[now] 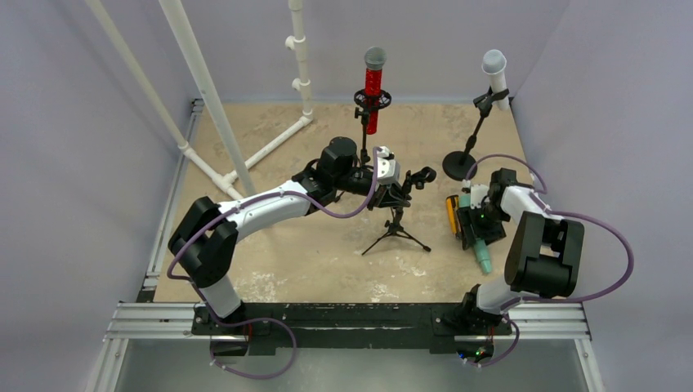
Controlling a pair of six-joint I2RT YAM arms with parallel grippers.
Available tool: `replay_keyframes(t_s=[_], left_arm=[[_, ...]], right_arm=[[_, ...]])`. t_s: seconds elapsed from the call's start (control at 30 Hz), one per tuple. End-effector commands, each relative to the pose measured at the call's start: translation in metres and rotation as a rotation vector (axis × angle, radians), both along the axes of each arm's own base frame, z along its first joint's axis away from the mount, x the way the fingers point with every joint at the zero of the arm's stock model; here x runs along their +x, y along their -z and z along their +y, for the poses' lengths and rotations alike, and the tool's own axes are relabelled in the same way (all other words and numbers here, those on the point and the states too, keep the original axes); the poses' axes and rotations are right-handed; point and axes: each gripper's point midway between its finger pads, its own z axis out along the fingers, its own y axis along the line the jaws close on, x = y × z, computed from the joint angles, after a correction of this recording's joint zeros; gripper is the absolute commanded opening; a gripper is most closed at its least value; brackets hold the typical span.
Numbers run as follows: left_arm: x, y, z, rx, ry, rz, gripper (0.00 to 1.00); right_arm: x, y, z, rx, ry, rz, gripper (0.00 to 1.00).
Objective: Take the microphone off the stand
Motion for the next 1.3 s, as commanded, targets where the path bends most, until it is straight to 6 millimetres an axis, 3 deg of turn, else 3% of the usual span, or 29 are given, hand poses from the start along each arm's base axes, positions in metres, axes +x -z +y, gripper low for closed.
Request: replay_keyframes(t_s=[0.0, 0.6, 0.77, 0.83, 0.97, 1.03, 1.13, 1.27], left_arm=[[0.000, 0.011, 0.008, 0.035, -0.001, -0.026, 0.00], [0.002, 0.015, 0.014, 0.027, -0.010, -0.004, 0.00], [0.002, 0.003, 0.015, 0.011, -0.013, 0.014, 0.00], [0.002, -0.009, 0.015, 0.002, -0.021, 0.042, 0.00], [-0.003, -0.031, 0.019, 0.006, -0.024, 0.095, 0.00], [-0.006, -0.045, 0.021, -0.011, -0.029, 0.110, 0.00], [-0.006, -0.069, 0.023, -0.011, -0.081, 0.200, 0.00], [0.002, -0.096, 0.028, -0.001, -0.195, 0.291, 0.00]], right_arm=[[0.008, -0.011, 0.002, 0.017, -0.013, -0.024, 0.61], [0.029, -0.060, 0.005, 0.035, -0.028, -0.134, 0.78], [0.040, -0.106, 0.005, 0.017, -0.074, -0.253, 0.79], [0.048, -0.133, 0.018, 0.074, -0.110, -0.345, 0.79], [0.054, -0.193, 0.064, 0.287, -0.219, -0.542, 0.78], [0.051, -0.214, 0.085, 0.368, -0.285, -0.612, 0.77], [0.045, -0.225, 0.116, 0.450, -0.398, -0.663, 0.76], [0.037, -0.221, 0.157, 0.530, -0.535, -0.707, 0.74]])
